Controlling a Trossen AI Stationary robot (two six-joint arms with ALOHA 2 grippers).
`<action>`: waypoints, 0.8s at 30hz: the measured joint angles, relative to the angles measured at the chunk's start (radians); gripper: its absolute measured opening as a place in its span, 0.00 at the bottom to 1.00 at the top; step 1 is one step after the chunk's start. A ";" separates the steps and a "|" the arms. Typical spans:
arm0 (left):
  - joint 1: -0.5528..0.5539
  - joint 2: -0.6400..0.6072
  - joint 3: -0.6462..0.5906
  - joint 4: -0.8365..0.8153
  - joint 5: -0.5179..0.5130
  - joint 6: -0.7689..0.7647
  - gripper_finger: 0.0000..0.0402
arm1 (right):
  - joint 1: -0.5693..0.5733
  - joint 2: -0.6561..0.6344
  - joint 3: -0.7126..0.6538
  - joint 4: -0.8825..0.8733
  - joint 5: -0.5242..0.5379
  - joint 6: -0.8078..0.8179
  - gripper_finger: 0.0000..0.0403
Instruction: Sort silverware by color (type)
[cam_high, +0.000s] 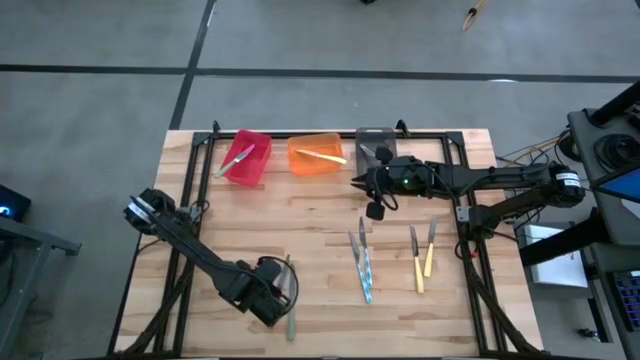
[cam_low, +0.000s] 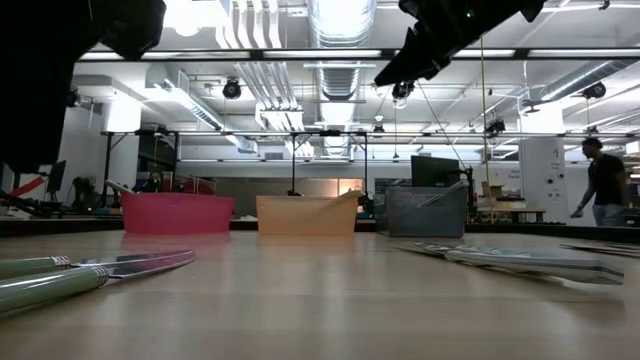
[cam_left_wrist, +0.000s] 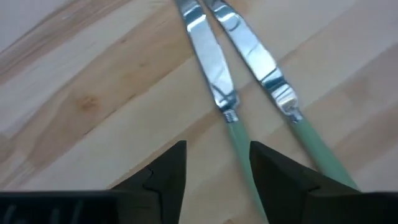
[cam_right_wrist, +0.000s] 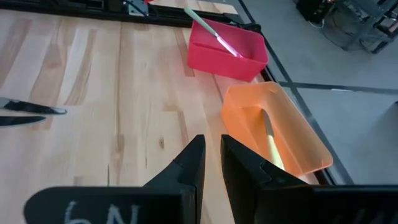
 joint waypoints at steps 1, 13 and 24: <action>0.000 0.000 -0.007 0.004 -0.007 0.000 0.42 | 0.000 0.000 0.000 -0.003 0.000 0.000 0.11; 0.000 0.000 -0.113 0.168 -0.049 -0.015 0.50 | 0.000 0.000 0.000 -0.004 0.000 -0.002 0.11; -0.001 0.000 -0.155 0.251 -0.050 0.007 0.50 | 0.000 0.000 0.000 -0.004 0.000 -0.002 0.11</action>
